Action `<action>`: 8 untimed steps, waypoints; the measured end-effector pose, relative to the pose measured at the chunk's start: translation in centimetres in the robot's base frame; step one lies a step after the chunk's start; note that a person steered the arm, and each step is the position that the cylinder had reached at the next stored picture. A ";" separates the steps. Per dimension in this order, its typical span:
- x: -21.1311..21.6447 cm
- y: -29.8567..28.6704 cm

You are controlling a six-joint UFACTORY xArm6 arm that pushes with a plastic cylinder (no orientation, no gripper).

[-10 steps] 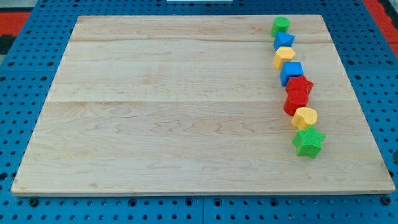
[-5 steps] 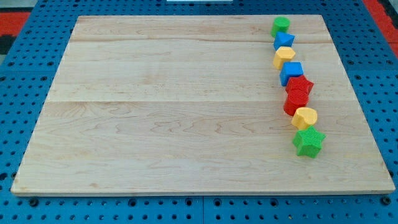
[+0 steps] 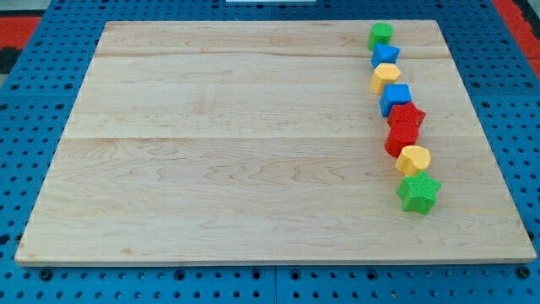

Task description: Slightly move the yellow heart to the left side of the board

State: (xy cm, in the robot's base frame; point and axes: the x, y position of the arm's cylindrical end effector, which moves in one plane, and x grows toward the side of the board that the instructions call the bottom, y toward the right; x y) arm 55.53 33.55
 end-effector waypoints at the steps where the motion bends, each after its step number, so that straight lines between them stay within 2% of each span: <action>1: 0.1 0.0; 3: 0.1 0.0; 6: -5.4 0.0; 7: -7.4 -2.4; 8: -7.4 -2.5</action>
State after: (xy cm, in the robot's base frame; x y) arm 48.13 31.09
